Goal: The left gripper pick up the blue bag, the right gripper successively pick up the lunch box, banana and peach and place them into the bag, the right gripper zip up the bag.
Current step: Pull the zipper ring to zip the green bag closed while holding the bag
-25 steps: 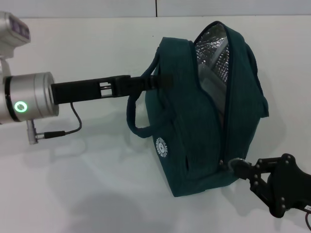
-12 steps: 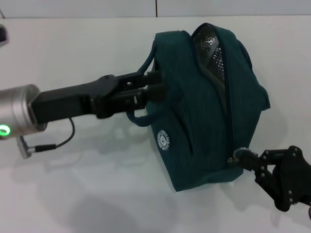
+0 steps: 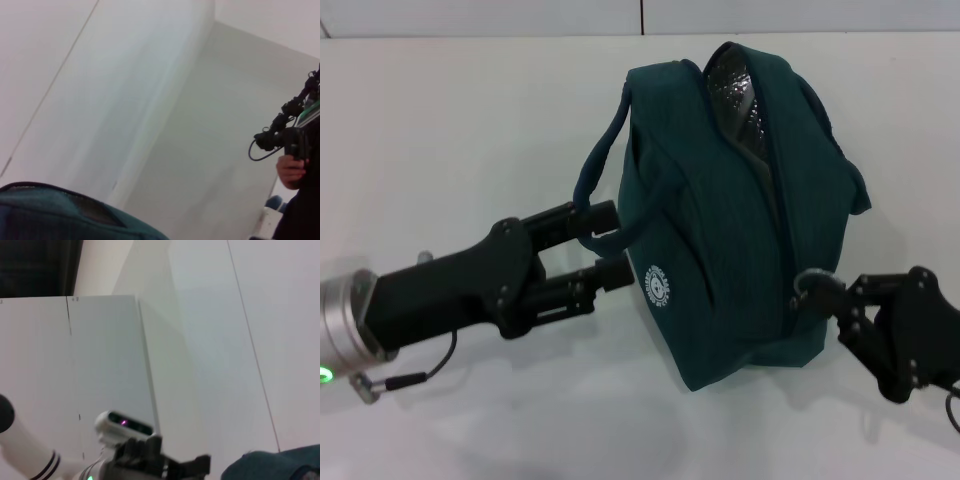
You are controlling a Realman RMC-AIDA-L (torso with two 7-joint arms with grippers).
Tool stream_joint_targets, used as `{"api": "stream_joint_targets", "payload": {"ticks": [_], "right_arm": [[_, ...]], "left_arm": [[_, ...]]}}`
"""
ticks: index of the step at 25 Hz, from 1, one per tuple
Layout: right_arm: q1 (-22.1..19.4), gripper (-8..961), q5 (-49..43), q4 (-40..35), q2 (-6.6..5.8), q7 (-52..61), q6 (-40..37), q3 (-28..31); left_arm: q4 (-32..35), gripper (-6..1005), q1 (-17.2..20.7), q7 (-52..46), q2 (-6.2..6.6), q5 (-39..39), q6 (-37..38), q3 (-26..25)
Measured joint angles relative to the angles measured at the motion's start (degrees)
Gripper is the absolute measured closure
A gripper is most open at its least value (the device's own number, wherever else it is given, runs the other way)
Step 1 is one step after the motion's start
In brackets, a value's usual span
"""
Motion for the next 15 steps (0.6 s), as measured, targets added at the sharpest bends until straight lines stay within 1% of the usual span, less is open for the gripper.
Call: {"api": "stream_joint_targets", "payload": {"ticks": [3, 6, 8, 9, 10, 11, 13, 15], "right_arm": [[0.42, 940, 1.83, 0.14, 0.03, 0.00, 0.00, 0.00], [0.87, 940, 3.43, 0.13, 0.09, 0.00, -0.15, -0.15], [1.31, 940, 4.63, -0.05, 0.11, 0.03, -0.27, -0.32], [1.89, 940, 5.72, -0.09, 0.11, 0.04, -0.57, -0.43], [1.89, 940, 5.72, -0.09, 0.11, 0.04, -0.57, -0.43], [2.21, 940, 6.02, -0.04, 0.10, 0.04, -0.78, -0.42], [3.46, 939, 6.62, 0.21, 0.10, 0.05, -1.22, -0.27], [4.85, 939, 6.98, 0.63, 0.09, 0.10, -1.39, -0.20]], "left_arm": [[-2.27, 286, 1.27, 5.69, -0.10, 0.15, -0.13, 0.00], [-4.16, 295, 2.03, 8.73, -0.08, 0.28, -0.48, 0.00], [-4.93, 300, 2.44, 10.41, -0.12, 0.35, -0.92, 0.00], [-6.55, 303, 2.66, 13.99, -0.22, 0.42, -1.21, 0.00], [-6.55, 306, 2.66, 13.99, -0.22, 0.42, -1.21, 0.00], [-7.37, 309, 2.72, 15.99, -0.25, 0.43, -1.28, 0.00], [-9.29, 314, 2.75, 19.54, -0.29, 0.41, -1.35, 0.00], [-10.31, 320, 2.76, 20.82, -0.30, 0.43, -1.80, 0.00]]}}
